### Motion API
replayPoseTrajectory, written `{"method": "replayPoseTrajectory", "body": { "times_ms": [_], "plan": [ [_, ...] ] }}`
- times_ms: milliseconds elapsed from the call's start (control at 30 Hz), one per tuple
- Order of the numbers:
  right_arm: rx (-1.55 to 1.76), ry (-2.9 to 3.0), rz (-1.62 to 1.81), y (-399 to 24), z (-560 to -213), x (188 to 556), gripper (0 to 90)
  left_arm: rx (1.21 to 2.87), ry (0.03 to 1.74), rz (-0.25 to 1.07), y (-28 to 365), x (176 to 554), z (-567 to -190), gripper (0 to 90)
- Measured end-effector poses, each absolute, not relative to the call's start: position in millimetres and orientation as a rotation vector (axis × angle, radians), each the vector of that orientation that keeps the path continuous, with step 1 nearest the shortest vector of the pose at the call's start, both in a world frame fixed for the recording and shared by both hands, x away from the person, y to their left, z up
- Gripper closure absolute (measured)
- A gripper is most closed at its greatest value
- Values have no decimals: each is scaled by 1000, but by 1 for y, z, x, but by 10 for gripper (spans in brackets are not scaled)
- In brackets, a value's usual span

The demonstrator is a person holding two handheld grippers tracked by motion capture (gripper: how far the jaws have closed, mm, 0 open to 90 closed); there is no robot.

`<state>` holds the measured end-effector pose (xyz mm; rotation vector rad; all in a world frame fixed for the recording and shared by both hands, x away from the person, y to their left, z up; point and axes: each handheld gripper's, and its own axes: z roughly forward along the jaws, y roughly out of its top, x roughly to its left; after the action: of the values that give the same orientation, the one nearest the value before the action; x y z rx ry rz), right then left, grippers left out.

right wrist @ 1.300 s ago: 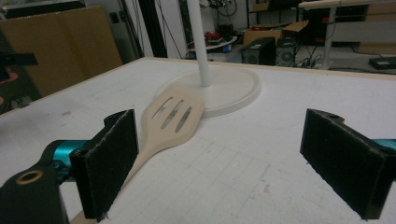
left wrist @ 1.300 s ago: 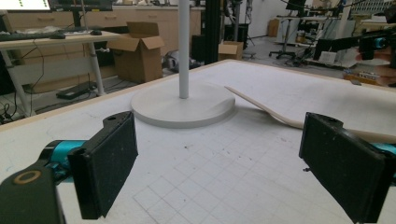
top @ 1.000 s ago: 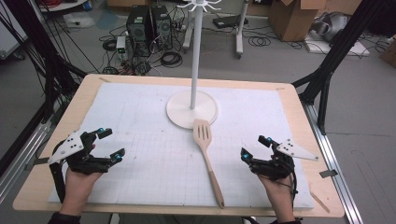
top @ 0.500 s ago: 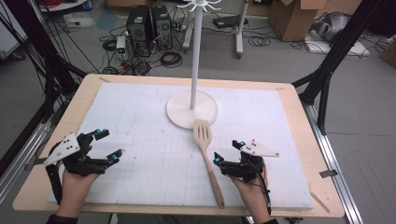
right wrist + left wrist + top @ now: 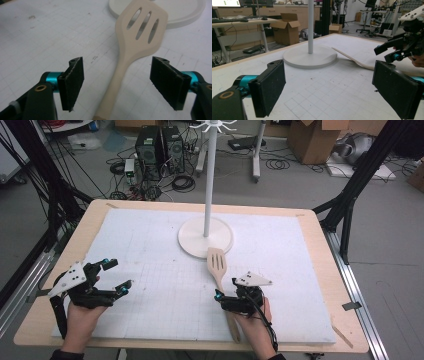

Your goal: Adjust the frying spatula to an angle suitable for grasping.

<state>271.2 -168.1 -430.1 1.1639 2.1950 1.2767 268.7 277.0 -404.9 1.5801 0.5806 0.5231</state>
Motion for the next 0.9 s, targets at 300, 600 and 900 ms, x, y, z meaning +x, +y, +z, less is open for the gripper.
{"method": "replayPoseTrajectory", "body": {
  "times_ms": [300, 600, 900],
  "plan": [
    [1274, 2269, 1157, -157, -440, 279, 429, 1578, 583, 518, 276, 269, -405, 120],
    [1331, 2290, 1085, -155, -443, 282, 515, 1580, 585, 520, 276, 268, -405, 121],
    [1234, 2296, 967, -142, -441, 276, 630, 1579, 595, 517, 276, 268, -406, 121]
  ]
}}
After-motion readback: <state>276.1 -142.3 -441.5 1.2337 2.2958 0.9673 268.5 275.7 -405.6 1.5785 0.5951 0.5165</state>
